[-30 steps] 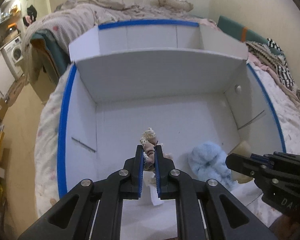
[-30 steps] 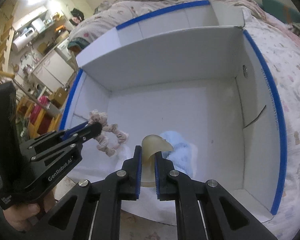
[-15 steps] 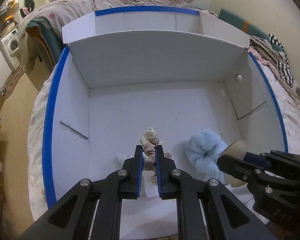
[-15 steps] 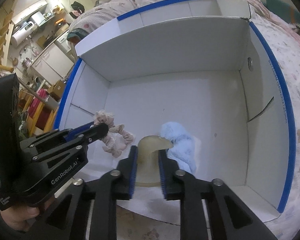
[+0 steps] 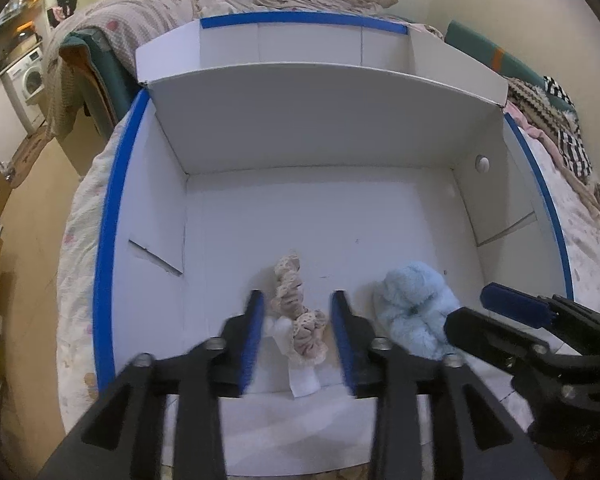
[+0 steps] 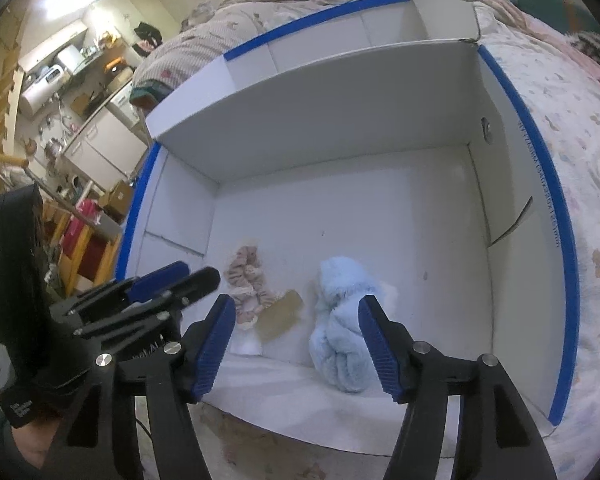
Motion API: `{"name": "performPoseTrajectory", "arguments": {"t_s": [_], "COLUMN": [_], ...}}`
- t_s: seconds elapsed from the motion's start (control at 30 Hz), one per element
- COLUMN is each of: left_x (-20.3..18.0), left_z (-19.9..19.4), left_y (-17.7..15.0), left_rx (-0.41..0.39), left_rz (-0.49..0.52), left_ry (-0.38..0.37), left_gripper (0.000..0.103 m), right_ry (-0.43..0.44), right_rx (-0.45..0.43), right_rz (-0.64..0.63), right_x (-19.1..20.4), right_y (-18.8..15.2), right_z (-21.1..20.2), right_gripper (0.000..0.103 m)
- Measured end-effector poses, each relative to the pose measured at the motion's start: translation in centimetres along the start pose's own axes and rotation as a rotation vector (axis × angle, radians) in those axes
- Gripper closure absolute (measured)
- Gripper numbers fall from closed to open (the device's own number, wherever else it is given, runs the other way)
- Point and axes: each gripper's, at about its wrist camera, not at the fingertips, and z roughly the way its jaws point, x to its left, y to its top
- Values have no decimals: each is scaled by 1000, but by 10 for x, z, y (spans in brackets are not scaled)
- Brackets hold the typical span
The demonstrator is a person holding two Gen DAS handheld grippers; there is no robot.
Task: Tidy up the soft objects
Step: 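Carry the lace scrunchie and beige pad into the box and open both grippers, then withdraw both grippers from the box toward the remaining items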
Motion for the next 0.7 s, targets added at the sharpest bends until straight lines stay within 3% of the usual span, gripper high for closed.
{"name": "performPoseTrajectory", "arguments": {"t_s": [0.03,0.1,0.3,0.57,0.7], "left_x": [0,1,-2,-9,-7], "left_z": [-1,-4,-13,-20,-25], "left_y": [0,1,3,5,5], "left_rx": [-2,-15,-56,-75,-88], "left_rz": [-4,-9,2,19,-2], "left_ry": [3,13,36,79,61], "left_gripper": [52,41,36,35,34], "right_ry": [6,7,4,-28,-37], "right_rx": [-5,-20,-55,-93,-109], "right_rz": [6,23,62,58,75], "right_x": [-1,-3,-9,-8,-11], "right_y": [1,2,4,6,5], "right_z": [-1,-3,-11,-18,-22], "right_gripper": [34,23,6,2,0]}}
